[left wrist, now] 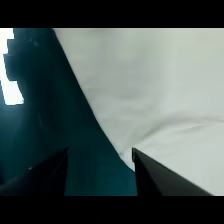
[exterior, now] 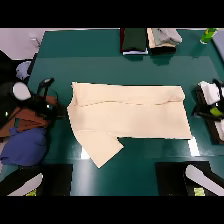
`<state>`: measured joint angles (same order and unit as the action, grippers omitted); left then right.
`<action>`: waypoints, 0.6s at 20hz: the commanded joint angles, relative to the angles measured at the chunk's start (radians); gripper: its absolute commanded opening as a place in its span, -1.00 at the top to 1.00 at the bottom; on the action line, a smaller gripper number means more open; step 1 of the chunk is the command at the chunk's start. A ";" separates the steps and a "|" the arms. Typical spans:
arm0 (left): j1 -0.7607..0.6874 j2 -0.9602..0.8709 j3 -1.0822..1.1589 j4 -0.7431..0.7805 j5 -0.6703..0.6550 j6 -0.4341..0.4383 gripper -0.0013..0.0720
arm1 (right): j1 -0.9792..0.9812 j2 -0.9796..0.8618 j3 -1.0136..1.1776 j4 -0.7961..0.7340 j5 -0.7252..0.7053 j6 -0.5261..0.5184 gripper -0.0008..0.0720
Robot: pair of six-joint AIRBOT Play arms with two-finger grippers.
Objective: Fold the shirts.
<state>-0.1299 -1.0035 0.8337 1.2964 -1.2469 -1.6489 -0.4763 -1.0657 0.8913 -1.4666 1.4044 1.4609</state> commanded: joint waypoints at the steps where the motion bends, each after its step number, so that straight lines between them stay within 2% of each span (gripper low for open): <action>1: 0.000 0.096 -0.165 -0.056 0.077 -0.023 -0.33 | -0.114 0.051 -0.176 0.008 -0.035 -0.031 -0.73; 5: 0.000 0.096 -0.187 -0.064 0.113 -0.022 -0.33 | -0.117 0.051 -0.275 0.063 -0.138 -0.040 -0.73; 8: 0.000 0.096 -0.187 -0.065 0.121 -0.022 -0.33 | -0.117 0.019 -0.290 0.088 -0.159 -0.042 -0.72; 12: 0.000 0.096 -0.187 -0.064 0.121 -0.019 -0.33 | -0.056 -0.027 -0.290 0.085 -0.177 -0.042 -0.56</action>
<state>-0.1295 -0.9096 0.6506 1.2339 -1.1336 -1.6699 -0.5663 -1.0641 0.6147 -1.3956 1.2633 1.4220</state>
